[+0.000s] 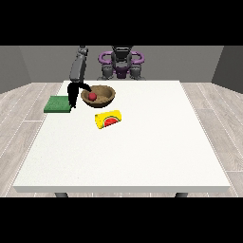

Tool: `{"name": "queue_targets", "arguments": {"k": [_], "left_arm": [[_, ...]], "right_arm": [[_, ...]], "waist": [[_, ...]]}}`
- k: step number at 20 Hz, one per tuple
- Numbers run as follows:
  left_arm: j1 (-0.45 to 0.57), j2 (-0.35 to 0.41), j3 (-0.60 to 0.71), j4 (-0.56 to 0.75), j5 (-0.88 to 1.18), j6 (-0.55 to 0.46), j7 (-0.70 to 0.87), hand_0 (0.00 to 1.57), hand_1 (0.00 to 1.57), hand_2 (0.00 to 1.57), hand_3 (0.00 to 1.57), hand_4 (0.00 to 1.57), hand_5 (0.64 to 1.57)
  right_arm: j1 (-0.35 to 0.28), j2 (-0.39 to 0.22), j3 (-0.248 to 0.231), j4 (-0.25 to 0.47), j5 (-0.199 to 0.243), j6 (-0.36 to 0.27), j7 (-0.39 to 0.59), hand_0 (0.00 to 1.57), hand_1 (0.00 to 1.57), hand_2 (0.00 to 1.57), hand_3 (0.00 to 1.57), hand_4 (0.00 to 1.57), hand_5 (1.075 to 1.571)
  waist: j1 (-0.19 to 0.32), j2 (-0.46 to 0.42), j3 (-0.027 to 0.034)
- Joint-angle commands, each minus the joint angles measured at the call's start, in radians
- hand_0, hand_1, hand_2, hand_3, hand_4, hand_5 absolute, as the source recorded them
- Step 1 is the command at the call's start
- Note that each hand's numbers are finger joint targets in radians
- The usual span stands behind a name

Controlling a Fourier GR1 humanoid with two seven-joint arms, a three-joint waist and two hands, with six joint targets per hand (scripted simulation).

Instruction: Pick the cup and pour the ball into the bowl, then pick the bowl and place it on the pad

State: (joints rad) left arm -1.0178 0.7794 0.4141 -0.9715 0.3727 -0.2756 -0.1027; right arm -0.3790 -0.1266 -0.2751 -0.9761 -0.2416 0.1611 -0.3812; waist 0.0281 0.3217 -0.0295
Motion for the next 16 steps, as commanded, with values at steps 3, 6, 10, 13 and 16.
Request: {"name": "queue_targets", "arguments": {"k": [3,6,10,13,16], "left_arm": [[-0.019,0.008,-0.001,-0.02,0.013,-0.004,0.011,0.0,0.0,0.0,0.0,0.0,1.53],[-0.065,0.026,-0.004,-0.018,0.031,-0.013,0.058,0.0,0.0,0.0,0.0,0.0,1.539],[-0.061,0.051,0.012,0.042,0.038,-0.055,0.029,0.0,0.0,0.0,0.0,0.0,1.533],[-0.029,-0.008,-0.024,0.003,0.018,-0.022,0.023,0.0,0.0,0.0,0.0,0.0,1.54],[-0.074,0.019,-0.016,-0.041,0.041,-0.022,0.061,0.0,0.0,0.0,0.0,0.0,1.533]], "right_arm": [[-0.038,0.025,-0.005,0.073,0.009,-0.034,-0.019,0.0,0.0,0.0,0.0,0.29,1.566],[-0.055,0.048,0.006,0.055,0.018,-0.074,0.021,0.0,0.0,0.0,0.0,0.39,1.57],[-0.052,0.114,0.068,0.004,0.078,-0.181,0.071,0.0,0.0,0.0,0.0,0.44,1.57],[-0.063,0.124,0.08,0.03,0.073,-0.249,0.094,0.0,0.0,0.0,0.0,0.42,1.57],[-0.042,0.109,0.02,0.11,0.065,-0.257,0.094,0.0,0.0,0.0,0.0,0.49,1.553]], "waist": [[0.039,0.075,0.0308],[0.052,0.071,0.0308],[0.049,0.066,0.0285],[0.079,0.024,0.0293],[0.107,0.06,0.0311]]}}
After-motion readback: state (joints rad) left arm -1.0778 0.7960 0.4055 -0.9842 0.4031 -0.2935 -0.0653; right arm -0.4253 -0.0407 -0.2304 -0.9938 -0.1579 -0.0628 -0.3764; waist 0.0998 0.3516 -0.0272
